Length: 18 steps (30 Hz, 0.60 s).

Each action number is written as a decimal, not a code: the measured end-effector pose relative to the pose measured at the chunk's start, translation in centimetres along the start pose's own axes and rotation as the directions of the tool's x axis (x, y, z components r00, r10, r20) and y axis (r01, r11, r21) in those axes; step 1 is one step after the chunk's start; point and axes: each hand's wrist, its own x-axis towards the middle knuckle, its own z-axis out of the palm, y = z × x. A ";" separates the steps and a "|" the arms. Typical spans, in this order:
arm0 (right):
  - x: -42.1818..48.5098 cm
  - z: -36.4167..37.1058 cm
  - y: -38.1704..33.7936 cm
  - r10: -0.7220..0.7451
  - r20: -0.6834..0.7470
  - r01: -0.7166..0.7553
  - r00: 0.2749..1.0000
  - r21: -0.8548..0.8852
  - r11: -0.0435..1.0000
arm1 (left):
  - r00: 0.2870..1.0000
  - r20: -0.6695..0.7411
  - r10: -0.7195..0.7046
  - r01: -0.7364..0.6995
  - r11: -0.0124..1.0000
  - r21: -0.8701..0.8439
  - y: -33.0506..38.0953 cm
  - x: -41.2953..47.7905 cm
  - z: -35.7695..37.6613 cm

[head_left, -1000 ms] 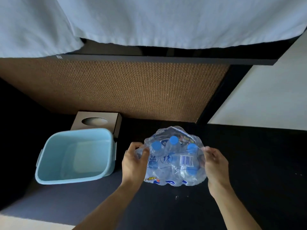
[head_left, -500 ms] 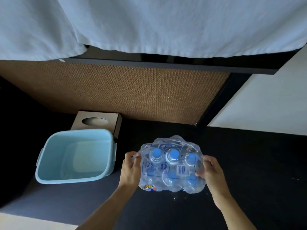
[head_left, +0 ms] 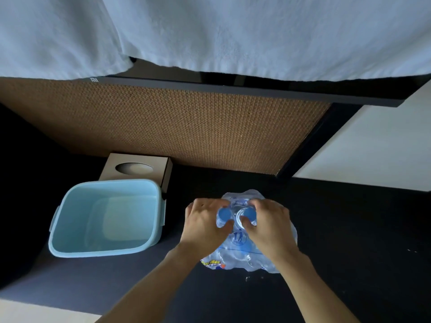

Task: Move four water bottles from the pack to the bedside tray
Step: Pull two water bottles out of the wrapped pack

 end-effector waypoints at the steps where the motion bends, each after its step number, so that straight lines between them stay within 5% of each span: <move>1: 0.4 0.3 -0.1 0.035 0.075 -0.031 0.997 -0.049 0.998 | 0.997 0.070 -0.033 0.029 0.998 0.064 -0.2 0.3 0.5; 6: 1.5 2.0 0.3 0.111 0.151 -0.072 0.982 -0.239 0.968 | 0.954 0.197 -0.226 0.219 0.974 0.056 -0.6 1.8 2.5; 10: 1.5 2.2 0.5 0.121 0.098 -0.096 0.988 -0.233 0.968 | 0.961 0.152 -0.231 0.207 0.965 0.158 -0.5 2.4 2.9; 14: 0.4 0.2 1.0 0.097 0.038 -0.095 0.995 -0.063 0.994 | 0.998 -0.003 -0.061 0.060 0.982 0.177 0.8 0.9 0.9; 18: -0.5 -5.2 1.1 0.101 -0.102 -0.067 0.990 0.287 0.956 | 0.983 -0.167 0.071 -0.077 0.997 -0.026 5.4 0.6 -4.6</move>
